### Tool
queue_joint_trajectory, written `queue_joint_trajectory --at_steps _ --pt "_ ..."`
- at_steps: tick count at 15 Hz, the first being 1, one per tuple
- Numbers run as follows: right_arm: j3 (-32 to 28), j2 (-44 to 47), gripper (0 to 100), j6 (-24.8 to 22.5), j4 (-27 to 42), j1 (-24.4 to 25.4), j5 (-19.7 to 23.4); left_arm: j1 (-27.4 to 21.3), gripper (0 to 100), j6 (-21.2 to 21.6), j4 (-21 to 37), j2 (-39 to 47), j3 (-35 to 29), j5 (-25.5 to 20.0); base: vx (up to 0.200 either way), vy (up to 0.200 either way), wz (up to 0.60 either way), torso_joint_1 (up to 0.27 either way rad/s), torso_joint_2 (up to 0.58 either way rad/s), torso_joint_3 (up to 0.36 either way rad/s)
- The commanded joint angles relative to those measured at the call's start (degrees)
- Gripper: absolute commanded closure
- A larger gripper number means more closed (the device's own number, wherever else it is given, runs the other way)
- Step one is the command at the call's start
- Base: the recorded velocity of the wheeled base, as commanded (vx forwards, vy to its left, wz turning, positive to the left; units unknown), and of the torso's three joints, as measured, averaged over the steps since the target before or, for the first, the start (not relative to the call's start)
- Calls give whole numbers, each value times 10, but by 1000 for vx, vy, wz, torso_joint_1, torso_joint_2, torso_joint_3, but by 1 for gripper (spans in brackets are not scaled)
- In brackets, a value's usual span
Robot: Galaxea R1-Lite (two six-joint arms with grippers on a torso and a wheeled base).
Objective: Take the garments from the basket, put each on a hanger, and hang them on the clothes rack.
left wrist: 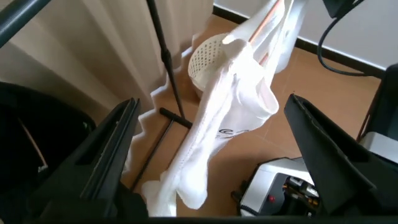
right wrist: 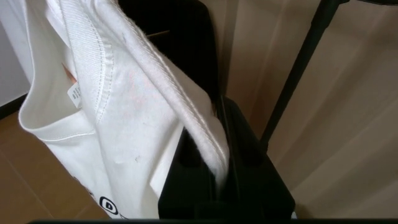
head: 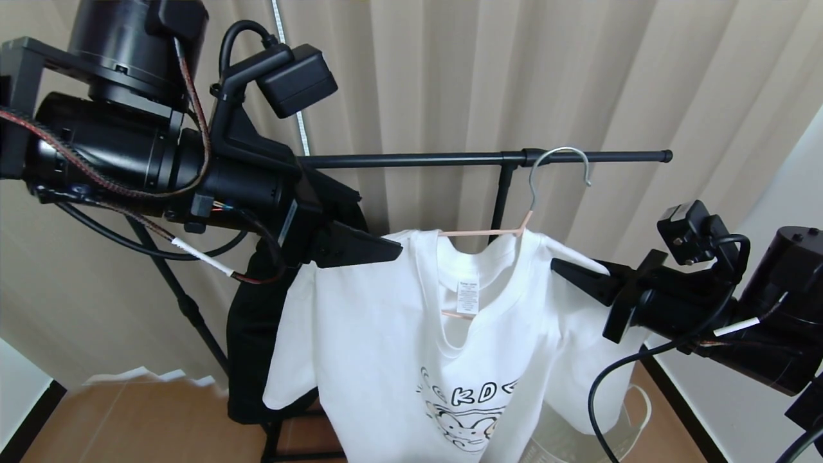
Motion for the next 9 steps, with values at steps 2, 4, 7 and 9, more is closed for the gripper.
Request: queue_joint_trajectory --at_steps 2,4,7,9 --pt "0 -1 100 0 0 1 0 0 0 24 37 29 -38 -27 0 0 0 0 0 0" --pt "0 -1 100 -1 0 1 1 0 0 44 85 65 -96 -40 0 0 0 0 0 0" --pt "3 -8 100 -1 0 14 0 -9 0 61 130 105 -154 -49 0 0 0 0 0 0" --pt "5 -18 100 -1 0 26 0 -20 0 61 130 108 -154 -48 0 0 0 0 0 0"
